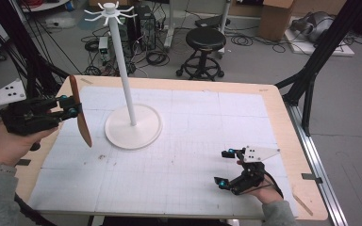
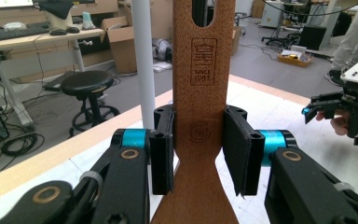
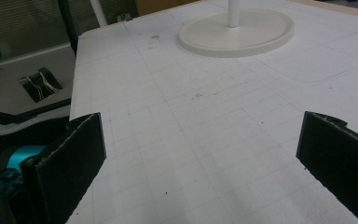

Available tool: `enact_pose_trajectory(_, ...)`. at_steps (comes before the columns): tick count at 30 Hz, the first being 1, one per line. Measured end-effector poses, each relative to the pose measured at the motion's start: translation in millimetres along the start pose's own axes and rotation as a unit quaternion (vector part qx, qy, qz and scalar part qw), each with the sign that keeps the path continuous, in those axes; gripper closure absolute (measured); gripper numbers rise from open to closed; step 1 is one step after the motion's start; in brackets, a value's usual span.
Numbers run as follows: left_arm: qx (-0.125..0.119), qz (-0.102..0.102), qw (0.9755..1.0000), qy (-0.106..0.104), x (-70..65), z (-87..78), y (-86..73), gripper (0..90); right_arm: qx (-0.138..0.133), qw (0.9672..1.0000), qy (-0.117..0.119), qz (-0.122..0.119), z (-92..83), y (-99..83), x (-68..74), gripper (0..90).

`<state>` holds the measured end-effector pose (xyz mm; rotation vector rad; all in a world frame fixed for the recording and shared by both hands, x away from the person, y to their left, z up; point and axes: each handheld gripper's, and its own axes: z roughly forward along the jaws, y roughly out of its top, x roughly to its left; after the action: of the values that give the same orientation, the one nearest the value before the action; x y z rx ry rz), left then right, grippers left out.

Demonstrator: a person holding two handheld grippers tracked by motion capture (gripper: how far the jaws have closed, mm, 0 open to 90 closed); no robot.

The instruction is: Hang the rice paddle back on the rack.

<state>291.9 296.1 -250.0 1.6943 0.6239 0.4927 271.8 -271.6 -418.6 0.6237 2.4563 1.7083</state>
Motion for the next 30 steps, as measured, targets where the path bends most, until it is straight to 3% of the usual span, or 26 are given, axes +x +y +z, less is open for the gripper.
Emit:
enact_pose_trajectory(12,0.002,-0.002,0.9999,-0.016,13.4,10.1,7.2,65.1,0.0,1.0,0.005,0.007,0.9,-0.5,-5.0,0.0)
enact_pose_trajectory(18,-0.013,0.0,0.9998,-0.015,21.3,13.0,24.1,65.1,-0.004,1.0,0.004,0.004,2.7,0.2,-6.2,0.0)
enact_pose_trajectory(30,0.0,0.011,0.9997,-0.024,28.4,21.8,48.3,65.2,-0.015,0.9998,0.002,0.01,-0.7,0.5,-9.3,0.0)
